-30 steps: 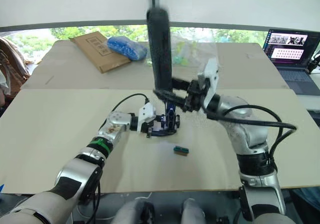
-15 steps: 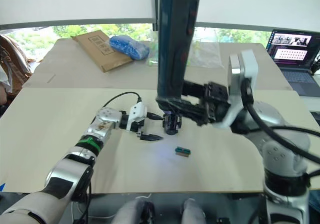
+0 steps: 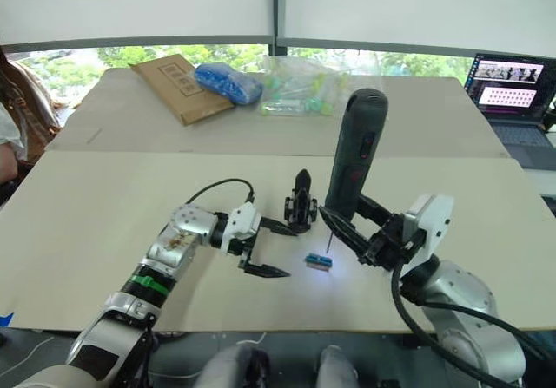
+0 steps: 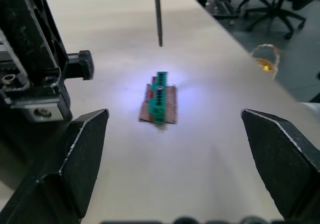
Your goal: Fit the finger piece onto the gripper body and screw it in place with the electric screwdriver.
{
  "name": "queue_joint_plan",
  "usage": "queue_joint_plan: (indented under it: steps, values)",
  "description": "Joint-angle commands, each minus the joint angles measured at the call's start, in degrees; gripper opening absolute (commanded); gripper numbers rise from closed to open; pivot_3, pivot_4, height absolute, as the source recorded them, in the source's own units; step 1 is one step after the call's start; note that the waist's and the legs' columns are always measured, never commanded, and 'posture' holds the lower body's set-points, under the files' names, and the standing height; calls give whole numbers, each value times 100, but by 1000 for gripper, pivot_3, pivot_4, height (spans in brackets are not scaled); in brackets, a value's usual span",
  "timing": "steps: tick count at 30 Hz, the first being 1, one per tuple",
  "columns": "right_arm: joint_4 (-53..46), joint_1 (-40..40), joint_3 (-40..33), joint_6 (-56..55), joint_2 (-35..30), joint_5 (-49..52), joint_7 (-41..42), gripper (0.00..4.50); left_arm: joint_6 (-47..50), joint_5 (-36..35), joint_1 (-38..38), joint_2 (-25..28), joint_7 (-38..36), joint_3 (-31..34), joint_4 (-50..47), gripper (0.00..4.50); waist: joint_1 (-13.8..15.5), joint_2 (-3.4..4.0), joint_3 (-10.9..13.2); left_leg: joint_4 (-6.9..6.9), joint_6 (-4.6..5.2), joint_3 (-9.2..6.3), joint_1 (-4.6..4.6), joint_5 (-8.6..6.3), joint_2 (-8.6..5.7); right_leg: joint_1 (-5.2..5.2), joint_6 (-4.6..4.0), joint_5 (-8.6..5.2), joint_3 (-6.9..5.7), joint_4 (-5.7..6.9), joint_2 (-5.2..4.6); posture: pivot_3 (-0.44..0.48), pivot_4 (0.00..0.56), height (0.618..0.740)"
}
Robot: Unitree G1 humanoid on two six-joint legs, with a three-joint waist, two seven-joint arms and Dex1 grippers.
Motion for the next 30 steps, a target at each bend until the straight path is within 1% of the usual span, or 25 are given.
queue_joint_plan:
  steps: [1, 6, 13, 30]
  values:
    - [-136, -1, 26, -484, 2, -266, 55, 1890, -255, 30, -144, -83, 115, -33, 166, 4500, 4, 0, 0, 0, 0, 0, 0, 0, 0, 1, 1, -1, -1, -2, 0, 0, 150, 732]
    - [4, 172, 125, -725, 54, -472, 88, 1890, -211, 4, -166, -152, 209, -42, 252, 4500, 17, 0, 0, 3, 0, -1, 1, 0, 0, 3, 2, -1, 0, -3, -2, 0, 150, 732]
    - [-19, 331, 217, -664, 152, -239, 164, 1890, -181, -18, -138, -170, 170, -80, 208, 4500, 12, 0, 0, 2, 0, -1, 1, 0, 1, 2, 1, -1, 1, -2, -2, 0, 150, 732]
    - [184, 143, 475, -902, 256, -486, 211, 1890, -326, 73, -203, -134, 94, -198, 319, 4500, 12, 0, 0, 3, 0, -2, 1, 0, 1, 2, 1, -1, 1, -1, -2, 0, 150, 732]
